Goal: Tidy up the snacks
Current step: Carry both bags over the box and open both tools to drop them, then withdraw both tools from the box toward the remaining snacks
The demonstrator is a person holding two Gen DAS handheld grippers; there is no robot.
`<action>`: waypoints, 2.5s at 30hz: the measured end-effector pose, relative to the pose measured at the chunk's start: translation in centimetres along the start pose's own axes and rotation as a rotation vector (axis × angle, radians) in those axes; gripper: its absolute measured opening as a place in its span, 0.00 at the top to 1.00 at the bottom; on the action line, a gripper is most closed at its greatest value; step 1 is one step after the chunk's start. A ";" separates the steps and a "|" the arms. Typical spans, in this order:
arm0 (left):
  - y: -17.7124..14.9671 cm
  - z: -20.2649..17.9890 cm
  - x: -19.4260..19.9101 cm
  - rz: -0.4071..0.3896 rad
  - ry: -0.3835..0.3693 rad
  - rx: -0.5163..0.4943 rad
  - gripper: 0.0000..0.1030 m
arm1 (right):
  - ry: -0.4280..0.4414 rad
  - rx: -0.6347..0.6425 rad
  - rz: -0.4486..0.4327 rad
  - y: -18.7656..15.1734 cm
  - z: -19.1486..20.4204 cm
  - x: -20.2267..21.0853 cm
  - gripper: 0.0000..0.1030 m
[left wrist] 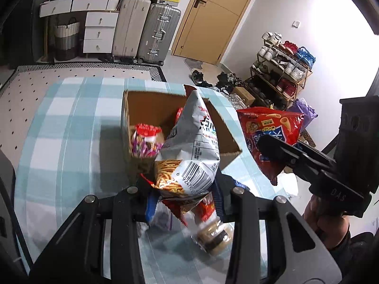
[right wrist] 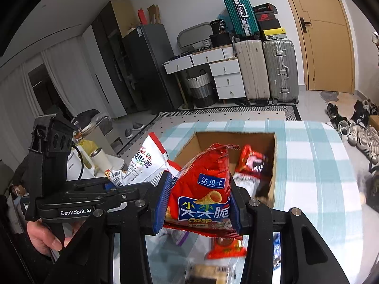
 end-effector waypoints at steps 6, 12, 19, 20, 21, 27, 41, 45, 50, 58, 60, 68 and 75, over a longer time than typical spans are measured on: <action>2.8 -0.1 -1.0 0.015 -0.018 0.017 0.66 | 0.002 -0.006 -0.001 2.8 -0.5 -0.9 0.58; 5.4 0.1 -2.4 0.010 0.002 0.001 0.66 | -0.001 -0.014 0.013 4.5 -1.3 -2.6 0.58; 8.0 0.4 -5.0 0.036 0.035 -0.029 0.66 | -0.010 -0.002 0.018 5.4 -1.8 -4.7 0.58; 8.3 0.5 -5.5 0.041 0.038 -0.032 0.66 | -0.015 -0.006 0.018 5.6 -2.0 -5.0 0.58; 8.5 0.6 -6.0 0.045 0.043 -0.039 0.66 | -0.023 -0.011 0.016 5.8 -2.3 -5.4 0.58; 8.9 1.2 -9.1 0.085 0.059 -0.044 0.66 | -0.039 -0.033 0.028 6.0 -3.8 -7.5 0.58; 7.9 3.5 -14.2 0.155 0.089 -0.046 0.43 | -0.095 -0.093 0.043 5.0 -8.0 -10.9 0.26; 8.2 4.6 -13.6 0.115 0.134 -0.025 0.21 | -0.099 -0.091 0.025 5.2 -8.4 -9.9 0.26; 7.9 4.5 -12.6 0.108 0.131 -0.030 0.21 | -0.102 -0.095 0.008 5.5 -8.5 -8.5 0.26; 7.0 2.9 -9.3 0.085 0.137 -0.041 0.21 | -0.106 -0.079 -0.029 5.6 -7.2 -5.5 0.23; 6.7 2.5 -8.3 0.078 0.140 -0.044 0.21 | -0.110 -0.072 -0.043 5.5 -6.7 -4.5 0.22; 5.1 0.7 -4.0 0.045 0.157 -0.062 0.20 | -0.105 -0.033 -0.075 4.5 -3.8 -0.5 0.19; 3.4 -1.0 -0.6 0.008 0.164 -0.081 0.19 | -0.109 -0.028 -0.087 3.1 -2.1 2.6 0.19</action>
Point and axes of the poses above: each gripper's, at about its wrist camera, not at the fingertips, and x roughly against the way its jaws point, z to its left, y to its top, the point moved 8 cm from there along -x, roughly the way its jaws point, and after that the axes turned 4 degrees about -x, right-handed, at the moved point
